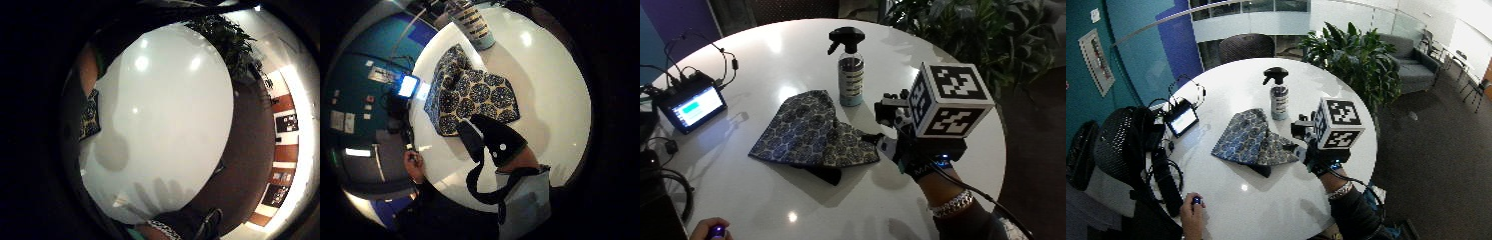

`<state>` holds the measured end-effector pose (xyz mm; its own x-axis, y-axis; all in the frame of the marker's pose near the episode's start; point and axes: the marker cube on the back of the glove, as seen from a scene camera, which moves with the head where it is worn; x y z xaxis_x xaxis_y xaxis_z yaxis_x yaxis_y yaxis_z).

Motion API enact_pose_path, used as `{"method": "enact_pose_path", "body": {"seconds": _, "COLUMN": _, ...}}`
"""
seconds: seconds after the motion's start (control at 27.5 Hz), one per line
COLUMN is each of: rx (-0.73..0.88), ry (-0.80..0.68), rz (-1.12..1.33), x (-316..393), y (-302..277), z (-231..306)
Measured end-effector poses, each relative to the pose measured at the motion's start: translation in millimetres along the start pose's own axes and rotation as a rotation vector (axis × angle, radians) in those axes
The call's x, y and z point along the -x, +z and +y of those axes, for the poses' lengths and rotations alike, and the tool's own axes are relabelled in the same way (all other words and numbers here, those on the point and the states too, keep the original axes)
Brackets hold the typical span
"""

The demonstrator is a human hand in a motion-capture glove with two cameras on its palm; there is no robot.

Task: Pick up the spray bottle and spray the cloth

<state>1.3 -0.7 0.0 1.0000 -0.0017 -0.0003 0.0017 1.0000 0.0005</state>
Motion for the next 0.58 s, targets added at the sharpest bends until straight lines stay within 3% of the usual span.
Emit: {"method": "enact_pose_path", "body": {"seconds": 0.58, "rx": 0.034, "ry": -0.011, "rz": -0.013, "x": -2.1, "y": 2.9, "z": 0.7}}
